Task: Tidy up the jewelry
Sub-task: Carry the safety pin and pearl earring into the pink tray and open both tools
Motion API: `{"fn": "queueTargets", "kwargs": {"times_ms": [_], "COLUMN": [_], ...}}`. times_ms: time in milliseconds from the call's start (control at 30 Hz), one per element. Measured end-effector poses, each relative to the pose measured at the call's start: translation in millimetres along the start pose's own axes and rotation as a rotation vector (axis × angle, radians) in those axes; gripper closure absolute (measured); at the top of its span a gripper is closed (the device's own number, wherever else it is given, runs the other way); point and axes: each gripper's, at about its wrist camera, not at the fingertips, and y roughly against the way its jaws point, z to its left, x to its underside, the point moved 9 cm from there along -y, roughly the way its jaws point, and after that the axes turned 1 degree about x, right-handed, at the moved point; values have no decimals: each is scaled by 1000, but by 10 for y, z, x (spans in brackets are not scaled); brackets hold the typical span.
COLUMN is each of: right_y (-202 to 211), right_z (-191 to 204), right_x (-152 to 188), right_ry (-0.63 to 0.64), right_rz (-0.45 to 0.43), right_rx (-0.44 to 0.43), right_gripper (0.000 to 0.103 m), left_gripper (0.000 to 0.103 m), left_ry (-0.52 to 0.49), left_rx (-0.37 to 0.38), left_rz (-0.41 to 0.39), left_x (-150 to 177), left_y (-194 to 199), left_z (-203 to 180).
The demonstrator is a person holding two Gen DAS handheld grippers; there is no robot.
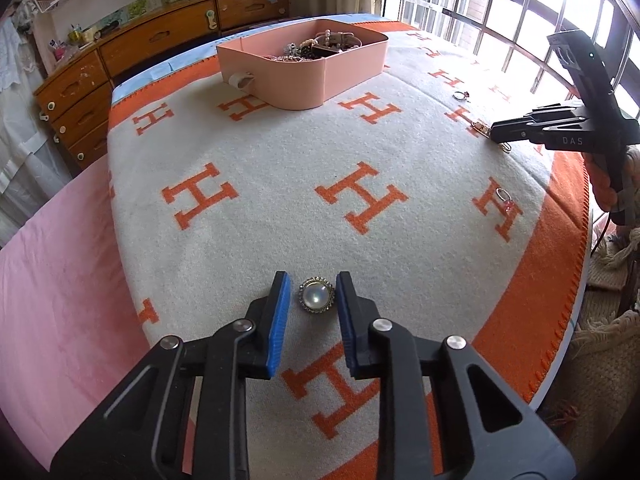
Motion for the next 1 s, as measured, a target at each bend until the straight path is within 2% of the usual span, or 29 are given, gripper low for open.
{"fn": "queueTargets", "kwargs": {"times_ms": [100, 300, 433, 500, 633, 800, 900, 1000], "right_y": [-4, -13, 15, 103, 376, 695, 739, 627], "right_z": [4, 25, 88, 142, 243, 368, 354, 284], "right_x": [-6, -18, -63, -155, -476, -1077, -1515, -1910], "right_ry": [3, 12, 8, 18, 52, 80, 43, -23], "right_rz": [0, 4, 6, -20, -98, -185, -203, -182], "right_rx": [6, 16, -19, -38, -55, -85, -118, -160], "right_gripper": [95, 95, 95, 95, 95, 95, 95, 95], "left_gripper": [86, 86, 86, 86, 86, 86, 86, 86], "left_ry": [-3, -9, 5, 13, 45, 138, 208, 290], "left_rx": [0, -66, -118, -147, -153, -139, -135, -106], "left_rz": [-4, -32, -69, -92, -150, -223, -222, -195], "left_x": [12, -41, -247, -416, -859, -1570, -1980, -2279], "left_y": [7, 42, 169, 254, 448, 627, 581, 421], "left_z": [-6, -61, -99, -115, -173, -132, -39, 58]}}
